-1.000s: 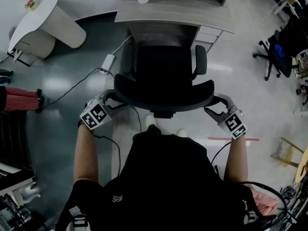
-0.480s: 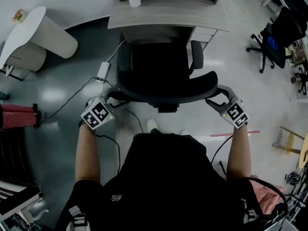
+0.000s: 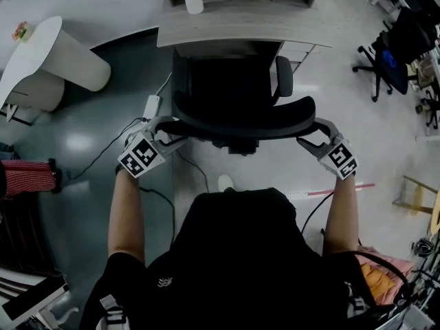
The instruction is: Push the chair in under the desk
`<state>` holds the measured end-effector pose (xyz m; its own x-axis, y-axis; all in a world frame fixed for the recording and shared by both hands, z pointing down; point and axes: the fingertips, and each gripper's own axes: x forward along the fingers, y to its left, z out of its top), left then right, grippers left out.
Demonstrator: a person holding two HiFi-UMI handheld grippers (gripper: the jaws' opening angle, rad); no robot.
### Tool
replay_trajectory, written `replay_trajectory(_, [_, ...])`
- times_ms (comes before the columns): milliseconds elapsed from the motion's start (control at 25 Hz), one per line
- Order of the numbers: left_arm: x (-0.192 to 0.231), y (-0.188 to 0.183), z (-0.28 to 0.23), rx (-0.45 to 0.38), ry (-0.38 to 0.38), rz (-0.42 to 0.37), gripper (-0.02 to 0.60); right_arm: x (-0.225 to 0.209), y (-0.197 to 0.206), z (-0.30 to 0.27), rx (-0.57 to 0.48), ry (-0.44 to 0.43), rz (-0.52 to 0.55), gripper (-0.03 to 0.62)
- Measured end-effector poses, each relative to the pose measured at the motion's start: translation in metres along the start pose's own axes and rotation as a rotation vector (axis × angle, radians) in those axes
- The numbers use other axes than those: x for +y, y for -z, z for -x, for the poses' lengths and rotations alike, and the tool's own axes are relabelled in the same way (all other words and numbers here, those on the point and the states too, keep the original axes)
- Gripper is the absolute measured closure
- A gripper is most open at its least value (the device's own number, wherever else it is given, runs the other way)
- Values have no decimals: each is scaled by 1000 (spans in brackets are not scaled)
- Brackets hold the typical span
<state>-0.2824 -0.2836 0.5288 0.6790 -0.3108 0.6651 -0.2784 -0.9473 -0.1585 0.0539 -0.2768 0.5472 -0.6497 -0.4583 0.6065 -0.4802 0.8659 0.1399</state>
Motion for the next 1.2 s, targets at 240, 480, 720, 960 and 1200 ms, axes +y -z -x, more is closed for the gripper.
replay_trajectory(240, [23,10,2,-8,-22,-30,382,-19,-11,-21,26,21,-10,316])
replay_trajectory(480, [57,11,-4,-13,-14,-17,377,-40,-22,-41,14,5,-15,316])
replay_trajectory(720, [70,9,-11,-23,-45,-4,371,-57,-22,-49,7,4,6,318])
replay_trajectory(960, [92,9,-18,-9,-61,20,364,-79,-28,-63,9,-12,15,318])
replay_trajectory(1200, [95,6,-18,2,-58,33,362,-81,-31,-62,-10,-27,23,322])
